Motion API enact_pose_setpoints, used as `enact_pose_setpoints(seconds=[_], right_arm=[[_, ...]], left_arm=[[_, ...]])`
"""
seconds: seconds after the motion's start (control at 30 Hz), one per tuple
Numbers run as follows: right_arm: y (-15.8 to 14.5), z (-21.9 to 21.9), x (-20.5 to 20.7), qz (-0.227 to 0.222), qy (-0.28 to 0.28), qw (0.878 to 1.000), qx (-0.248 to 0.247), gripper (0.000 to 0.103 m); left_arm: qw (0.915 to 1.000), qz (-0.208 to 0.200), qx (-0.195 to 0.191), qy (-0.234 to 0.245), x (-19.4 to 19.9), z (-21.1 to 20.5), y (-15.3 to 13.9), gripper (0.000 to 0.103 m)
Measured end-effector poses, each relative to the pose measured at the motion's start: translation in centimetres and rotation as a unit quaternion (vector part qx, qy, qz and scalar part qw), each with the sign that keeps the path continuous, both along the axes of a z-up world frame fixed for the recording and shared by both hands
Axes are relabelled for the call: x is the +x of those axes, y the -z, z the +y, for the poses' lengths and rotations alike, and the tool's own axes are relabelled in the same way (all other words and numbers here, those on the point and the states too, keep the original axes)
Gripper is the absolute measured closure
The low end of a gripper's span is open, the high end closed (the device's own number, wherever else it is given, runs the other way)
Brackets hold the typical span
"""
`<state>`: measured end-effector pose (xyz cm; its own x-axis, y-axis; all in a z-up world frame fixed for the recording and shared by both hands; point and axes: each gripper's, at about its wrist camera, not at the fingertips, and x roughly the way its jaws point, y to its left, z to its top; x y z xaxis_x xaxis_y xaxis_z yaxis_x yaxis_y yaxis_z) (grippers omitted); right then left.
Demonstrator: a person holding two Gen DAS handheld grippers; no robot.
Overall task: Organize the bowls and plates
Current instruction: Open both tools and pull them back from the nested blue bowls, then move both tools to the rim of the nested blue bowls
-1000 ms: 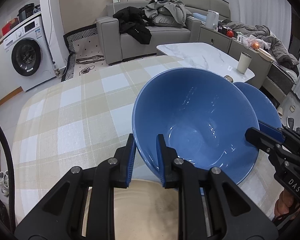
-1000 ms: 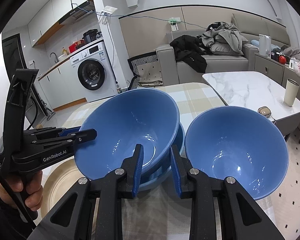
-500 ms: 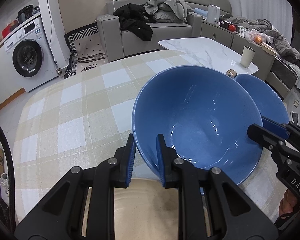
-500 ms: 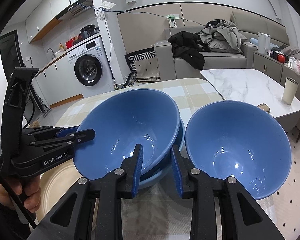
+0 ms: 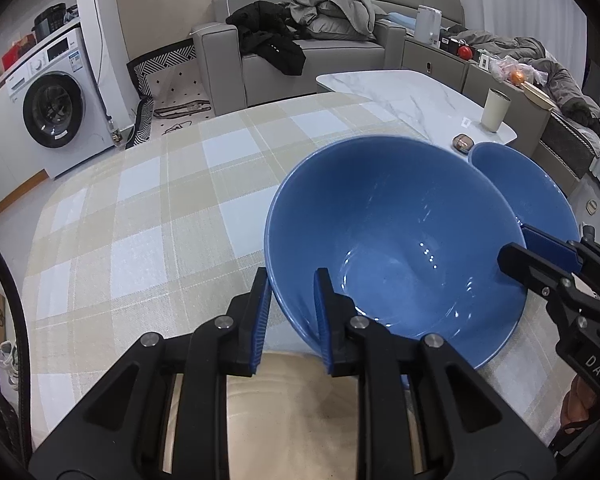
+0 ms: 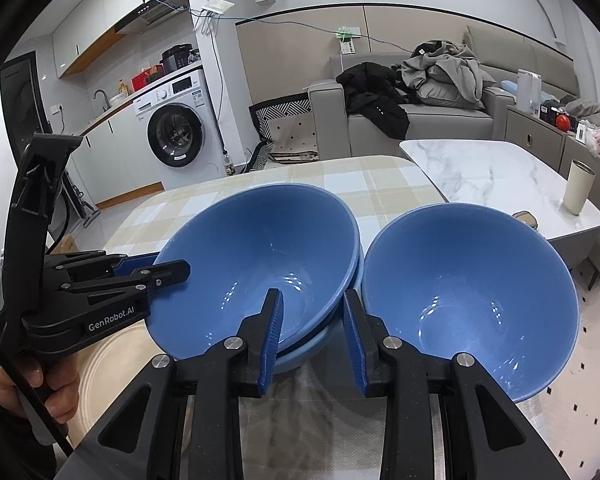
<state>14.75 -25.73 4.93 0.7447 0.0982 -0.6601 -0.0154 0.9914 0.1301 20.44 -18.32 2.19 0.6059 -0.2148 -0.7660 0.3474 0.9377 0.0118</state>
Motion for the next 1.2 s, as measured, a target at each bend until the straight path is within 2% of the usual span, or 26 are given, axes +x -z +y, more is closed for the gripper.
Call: enact_pose_setpoints(seconds=[0.27,0.3,0.33,0.4,0.43,0.5,0.57,0.6,0.63,0.67,0.77,0.83,1.0,1.2], right_arm=[[0.0,-0.2,0.1,-0.001,-0.002,1.000,0.001,0.072],[0.0,-0.2,0.2,-0.001,-0.003,1.000,0.000,0.071],[-0.1,-0.2,0.2,0.000,-0.007,1.000,0.004,0.065],[0.0,-0.4,0.1,0.004,-0.016,1.000,0.017,0.055],[0.0,-0.5,0.1,0.003,-0.021,0.999,0.025,0.053],[-0.2,-0.7,0.0,0.000,-0.019,0.999,0.026,0.052],[-0.4,-0.8,-0.1,0.000,-0.017,0.999,0.028,0.045],[-0.5,-1.0,-0.2,0.000,-0.018,0.999,0.032,0.034],[-0.8,-1.2,-0.3,-0.003,-0.017,0.999,0.038,0.022],[-1.0,-1.4,-0.5,-0.008,-0.015,0.999,0.045,0.017],[-1.8,-2.2,-1.0,-0.013,-0.011,0.998,0.058,0.010],[-2.4,-2.7,-1.3,-0.018,-0.003,0.998,0.056,0.005],[-3.9,-4.5,-2.5,-0.040,0.018,0.997,0.071,0.003],[-5.5,-6.9,-3.8,-0.056,0.030,0.995,0.081,0.003]], left_arm=[[1.0000,0.005,-0.006,0.001,0.0,0.4,-0.2,0.081],[0.9999,0.007,-0.007,0.002,0.0,0.4,-0.2,0.079],[0.9999,0.012,-0.008,0.004,-0.1,0.4,-0.1,0.076],[0.9996,0.022,-0.016,0.008,0.0,0.5,0.0,0.062],[0.9995,0.023,-0.021,0.006,-0.2,0.7,0.0,0.058],[0.9994,0.024,-0.025,0.000,-0.5,1.0,-0.1,0.043],[0.9992,0.023,-0.031,-0.006,-0.9,1.3,-0.4,0.034],[0.9990,0.024,-0.036,-0.007,-1.2,1.4,-0.6,0.026],[0.9988,0.025,-0.042,-0.007,-1.5,1.5,-0.9,0.023],[0.9986,0.024,-0.047,-0.008,-1.9,1.6,-1.2,0.022],[0.9985,0.021,-0.051,-0.008,-3.1,1.4,-2.0,0.015],[0.9985,0.013,-0.052,-0.010,-4.0,1.0,-2.6,0.003],[0.9981,-0.003,-0.061,-0.005,-6.1,-0.4,-4.0,0.001],[0.9975,0.003,-0.071,0.004,-8.0,-2.8,-4.7,0.001]])
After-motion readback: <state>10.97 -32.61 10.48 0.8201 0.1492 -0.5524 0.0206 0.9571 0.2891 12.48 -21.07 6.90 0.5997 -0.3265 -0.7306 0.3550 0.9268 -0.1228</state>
